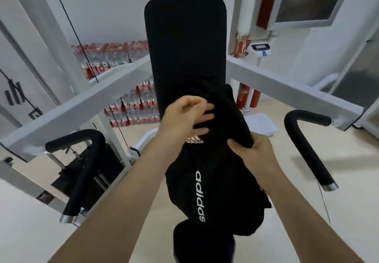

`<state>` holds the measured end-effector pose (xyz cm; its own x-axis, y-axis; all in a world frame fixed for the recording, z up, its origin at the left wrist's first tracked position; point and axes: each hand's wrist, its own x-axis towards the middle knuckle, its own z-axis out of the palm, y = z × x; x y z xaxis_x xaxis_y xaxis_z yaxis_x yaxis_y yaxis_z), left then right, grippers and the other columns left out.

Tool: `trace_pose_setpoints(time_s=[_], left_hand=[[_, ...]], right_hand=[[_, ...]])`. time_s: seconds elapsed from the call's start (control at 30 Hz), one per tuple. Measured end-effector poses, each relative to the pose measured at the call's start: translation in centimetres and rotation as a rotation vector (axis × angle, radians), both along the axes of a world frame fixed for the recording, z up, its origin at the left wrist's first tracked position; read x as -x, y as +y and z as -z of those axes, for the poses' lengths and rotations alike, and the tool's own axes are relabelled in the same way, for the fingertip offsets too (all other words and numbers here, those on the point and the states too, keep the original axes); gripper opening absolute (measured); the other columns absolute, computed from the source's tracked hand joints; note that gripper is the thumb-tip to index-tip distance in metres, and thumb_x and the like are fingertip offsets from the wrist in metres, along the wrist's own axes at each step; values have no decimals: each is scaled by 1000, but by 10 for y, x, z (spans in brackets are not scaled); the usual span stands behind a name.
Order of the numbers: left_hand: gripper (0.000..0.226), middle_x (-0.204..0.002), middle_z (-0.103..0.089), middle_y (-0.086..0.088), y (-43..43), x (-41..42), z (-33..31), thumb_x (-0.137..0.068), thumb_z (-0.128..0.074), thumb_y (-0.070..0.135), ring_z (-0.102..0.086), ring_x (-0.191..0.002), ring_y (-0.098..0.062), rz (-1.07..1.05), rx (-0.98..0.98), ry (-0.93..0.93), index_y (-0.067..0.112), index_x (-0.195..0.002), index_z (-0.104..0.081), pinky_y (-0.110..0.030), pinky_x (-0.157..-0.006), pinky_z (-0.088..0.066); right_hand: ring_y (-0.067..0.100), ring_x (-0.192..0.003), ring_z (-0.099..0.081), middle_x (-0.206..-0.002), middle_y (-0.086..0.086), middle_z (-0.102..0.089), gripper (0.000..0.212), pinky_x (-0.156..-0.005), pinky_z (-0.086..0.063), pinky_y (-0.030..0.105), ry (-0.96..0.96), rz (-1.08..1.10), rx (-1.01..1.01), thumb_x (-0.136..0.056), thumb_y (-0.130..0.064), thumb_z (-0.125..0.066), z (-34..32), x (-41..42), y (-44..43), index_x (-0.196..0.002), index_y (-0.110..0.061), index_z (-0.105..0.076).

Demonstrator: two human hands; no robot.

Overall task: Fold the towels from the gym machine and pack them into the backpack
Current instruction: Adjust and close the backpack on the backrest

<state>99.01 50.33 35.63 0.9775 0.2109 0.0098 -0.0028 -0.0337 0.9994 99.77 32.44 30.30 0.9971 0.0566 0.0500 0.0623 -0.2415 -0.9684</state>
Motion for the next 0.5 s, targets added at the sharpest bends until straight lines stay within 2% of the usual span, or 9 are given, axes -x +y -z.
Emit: trace_pose_setpoints(time_s=[0.07,0.13,0.17,0.23,0.3,0.33,0.4,0.47,0.5], left_hand=[[49,-125,-59,9,49,1,34,-82,-74,30,-59,-110,-7,-273,-56,-32,25,-125,-52,-33,-89,-53],[88,-145,-42,3,85,2,72,-71,-78,47,-50,-120,-16,-272,167,176,39,-143,-29,-33,-85,-51],[93,-148,-40,-1,99,-2,98,-70,-77,51,-52,-121,-22,-207,248,327,47,-145,-23,-38,-85,-53],[85,-145,-44,-5,109,-12,131,-72,-75,56,-57,-116,-28,-103,233,491,51,-142,-27,-48,-91,-53],[73,-135,-57,-1,104,-7,143,-72,-66,69,-61,-113,-24,-7,185,548,36,-134,-49,-45,-95,-50],[63,-126,-65,0,99,-3,144,-75,-60,72,-63,-110,-22,51,215,578,30,-122,-62,-41,-96,-48],[49,-113,-72,-1,97,7,157,-85,-56,62,-67,-107,-21,79,348,578,23,-108,-73,-39,-97,-46],[39,-115,-72,-5,96,18,172,-91,-60,43,-67,-108,-23,-3,431,531,14,-116,-69,-40,-99,-46],[38,-116,-71,-7,95,20,185,-91,-62,36,-67,-108,-24,-71,409,538,12,-120,-66,-42,-99,-47]], right_hand=[[23,-76,-73,-79,7,-75,4,-71,-59,35,39,-63,-40,-85,-16,-71,-10,-5,-12,-83,-12,-72],[21,-78,-74,-81,4,-76,2,-72,-58,33,55,-111,-117,-84,-13,-71,-22,-16,-23,-85,-13,-73],[23,-80,-74,-83,5,-77,3,-74,-57,34,59,-125,-142,-84,-12,-70,-25,-23,-27,-84,-13,-73],[25,-82,-74,-84,6,-77,4,-75,-55,34,69,-138,-165,-82,-12,-71,-27,-39,-31,-81,-13,-74],[27,-85,-73,-87,8,-77,7,-78,-55,36,86,-139,-141,-80,-15,-72,-26,-55,-31,-86,-11,-73],[27,-85,-73,-87,7,-76,11,-78,-55,36,96,-125,-136,-80,-16,-73,-22,-64,-31,-89,-10,-72],[26,-83,-72,-85,6,-75,14,-74,-55,33,125,-66,-138,-83,-15,-72,-4,-84,-31,-95,-8,-71],[26,-83,-69,-88,6,-72,19,-72,-54,31,177,7,-92,-87,-15,-69,29,-101,-29,-103,-5,-68],[27,-84,-68,-92,8,-72,21,-75,-55,33,209,31,-51,-88,-15,-67,50,-107,-27,-107,-4,-66]])
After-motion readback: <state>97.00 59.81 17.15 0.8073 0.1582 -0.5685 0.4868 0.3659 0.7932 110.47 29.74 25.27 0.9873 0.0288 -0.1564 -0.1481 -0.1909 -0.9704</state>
